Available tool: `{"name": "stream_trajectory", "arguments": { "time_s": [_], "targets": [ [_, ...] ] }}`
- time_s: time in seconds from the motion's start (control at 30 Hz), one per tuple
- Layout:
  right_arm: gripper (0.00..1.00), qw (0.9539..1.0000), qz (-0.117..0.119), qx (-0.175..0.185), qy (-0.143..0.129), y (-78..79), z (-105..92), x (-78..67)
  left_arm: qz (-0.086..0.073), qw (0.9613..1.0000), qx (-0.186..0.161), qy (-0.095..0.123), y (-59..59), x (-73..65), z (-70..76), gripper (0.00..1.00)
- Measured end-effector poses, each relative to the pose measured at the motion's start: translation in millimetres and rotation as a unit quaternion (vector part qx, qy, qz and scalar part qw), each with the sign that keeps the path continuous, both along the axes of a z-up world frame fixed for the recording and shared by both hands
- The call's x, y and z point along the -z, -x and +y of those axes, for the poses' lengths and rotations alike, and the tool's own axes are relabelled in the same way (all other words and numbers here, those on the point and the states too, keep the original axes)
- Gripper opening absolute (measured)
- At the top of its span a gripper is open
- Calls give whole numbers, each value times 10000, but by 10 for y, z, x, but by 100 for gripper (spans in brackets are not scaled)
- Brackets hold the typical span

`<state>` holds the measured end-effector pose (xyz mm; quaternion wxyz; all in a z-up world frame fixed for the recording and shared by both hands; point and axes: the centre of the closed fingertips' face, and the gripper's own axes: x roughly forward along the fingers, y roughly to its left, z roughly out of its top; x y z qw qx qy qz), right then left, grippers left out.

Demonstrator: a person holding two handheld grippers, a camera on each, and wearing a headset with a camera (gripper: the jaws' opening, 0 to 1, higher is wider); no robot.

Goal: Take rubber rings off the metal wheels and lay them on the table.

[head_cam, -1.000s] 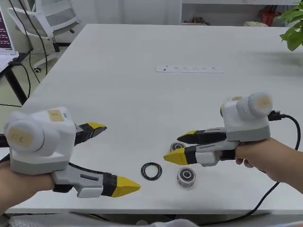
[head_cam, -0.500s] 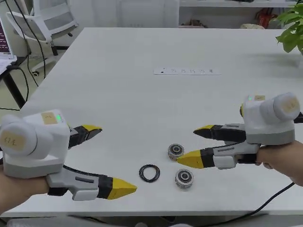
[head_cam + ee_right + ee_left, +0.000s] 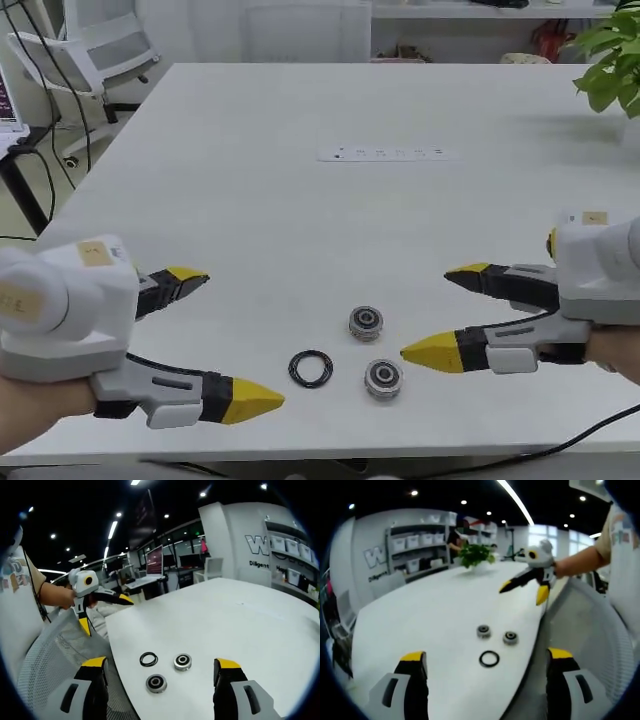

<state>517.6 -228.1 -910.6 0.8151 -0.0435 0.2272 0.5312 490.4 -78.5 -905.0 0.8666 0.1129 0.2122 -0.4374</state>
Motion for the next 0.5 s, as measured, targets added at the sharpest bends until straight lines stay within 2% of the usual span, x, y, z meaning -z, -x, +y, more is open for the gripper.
{"name": "stream_trajectory", "arguments": {
  "time_s": [0.17, 0.5],
  "targets": [
    [92, 9999, -125, 18, 104, 42, -89, 15, 8, 10000, -28, 1, -3, 1, 9, 100],
    [98, 9996, -208, 107, 167, 88, -246, 13, 4, 9999, -103, -15, -10, 8, 41, 100]
  ]
}}
